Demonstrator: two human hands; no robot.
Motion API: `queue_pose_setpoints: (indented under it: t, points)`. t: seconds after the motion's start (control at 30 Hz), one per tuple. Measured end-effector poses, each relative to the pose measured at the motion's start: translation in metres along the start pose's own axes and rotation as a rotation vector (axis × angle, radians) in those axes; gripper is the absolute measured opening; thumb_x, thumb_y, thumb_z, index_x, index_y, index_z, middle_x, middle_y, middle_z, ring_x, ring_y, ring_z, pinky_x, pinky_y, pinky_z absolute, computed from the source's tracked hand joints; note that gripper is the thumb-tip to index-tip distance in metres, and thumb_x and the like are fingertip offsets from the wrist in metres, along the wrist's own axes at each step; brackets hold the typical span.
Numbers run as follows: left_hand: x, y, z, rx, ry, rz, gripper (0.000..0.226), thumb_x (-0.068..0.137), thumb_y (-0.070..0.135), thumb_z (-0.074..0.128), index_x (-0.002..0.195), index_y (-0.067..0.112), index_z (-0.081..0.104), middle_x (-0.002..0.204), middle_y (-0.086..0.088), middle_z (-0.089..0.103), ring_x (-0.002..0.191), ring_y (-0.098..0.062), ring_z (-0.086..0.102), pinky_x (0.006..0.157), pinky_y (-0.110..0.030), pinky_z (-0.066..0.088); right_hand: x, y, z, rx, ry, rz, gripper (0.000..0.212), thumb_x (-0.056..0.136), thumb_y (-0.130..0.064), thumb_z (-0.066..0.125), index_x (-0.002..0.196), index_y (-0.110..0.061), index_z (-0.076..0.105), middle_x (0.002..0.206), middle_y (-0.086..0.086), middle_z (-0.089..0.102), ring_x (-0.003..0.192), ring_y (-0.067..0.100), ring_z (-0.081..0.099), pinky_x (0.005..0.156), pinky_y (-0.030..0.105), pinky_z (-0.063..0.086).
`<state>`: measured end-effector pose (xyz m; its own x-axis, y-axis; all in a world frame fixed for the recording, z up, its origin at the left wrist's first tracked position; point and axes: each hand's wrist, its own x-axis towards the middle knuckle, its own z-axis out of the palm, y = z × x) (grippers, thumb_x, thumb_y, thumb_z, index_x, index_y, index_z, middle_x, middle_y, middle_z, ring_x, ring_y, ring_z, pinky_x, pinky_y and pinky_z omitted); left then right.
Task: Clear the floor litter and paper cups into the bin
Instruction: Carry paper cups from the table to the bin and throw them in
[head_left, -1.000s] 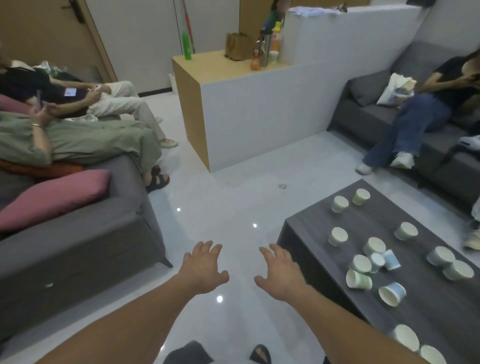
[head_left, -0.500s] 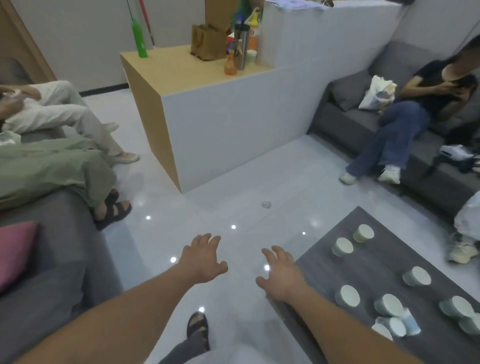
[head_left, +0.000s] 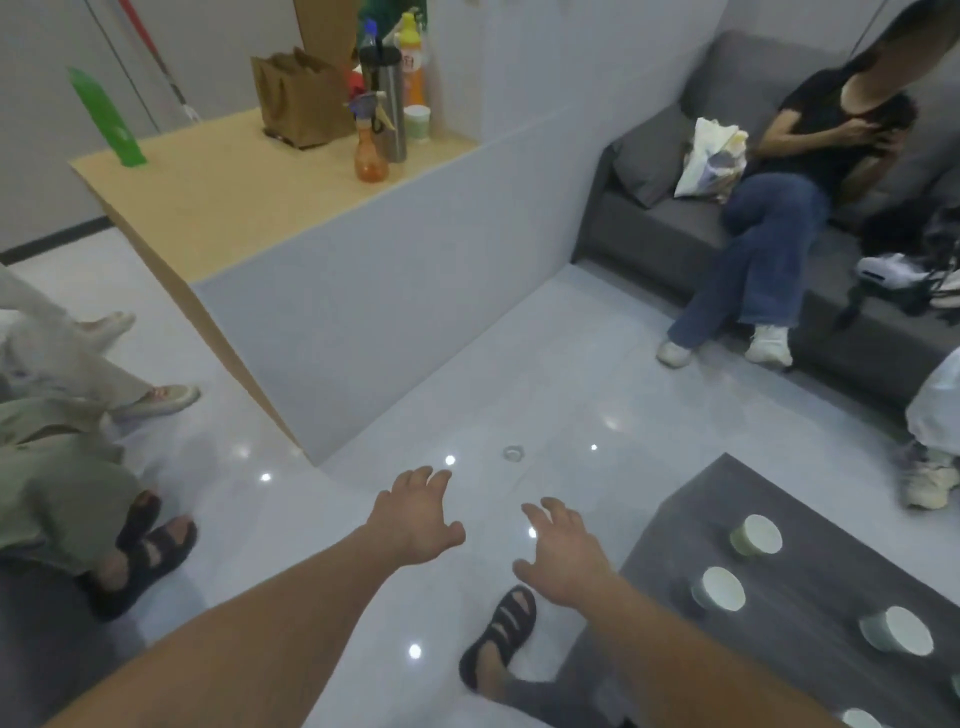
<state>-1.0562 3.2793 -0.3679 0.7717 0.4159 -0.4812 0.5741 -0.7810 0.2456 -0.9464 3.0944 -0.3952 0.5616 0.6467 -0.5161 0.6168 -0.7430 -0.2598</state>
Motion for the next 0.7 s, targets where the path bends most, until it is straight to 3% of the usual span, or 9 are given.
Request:
queue_pose_setpoints:
  t: [0.27, 0.7]
  points:
    - [0.130, 0.013, -0.078, 0.013, -0.052, -0.015, 0.080, 0.087, 0.051, 0.050, 0.152, 0.022, 0.013, 0.159, -0.005, 0.013, 0.145, -0.026, 0.013, 0.113, -0.044, 0.025, 0.123, 0.028, -0.091, 0.036, 0.014, 0.010, 0.076, 0.089, -0.045, 0.055, 0.152, -0.024, 0.019, 0.158, 0.001, 0.014, 0.140, 0.026, 0.022, 0.108, 0.040, 0.036]
    - [0.370, 0.032, -0.123, 0.123, -0.334, 0.185, 0.079, 0.085, 0.047, 0.050, 0.152, 0.022, 0.014, 0.159, -0.004, 0.014, 0.143, -0.026, 0.017, 0.113, -0.042, 0.027, 0.291, 0.074, -0.129, 0.202, -0.090, 0.319, 0.075, 0.091, -0.044, 0.052, 0.153, -0.025, 0.014, 0.160, 0.001, 0.011, 0.142, 0.025, 0.021, 0.109, 0.041, 0.037]
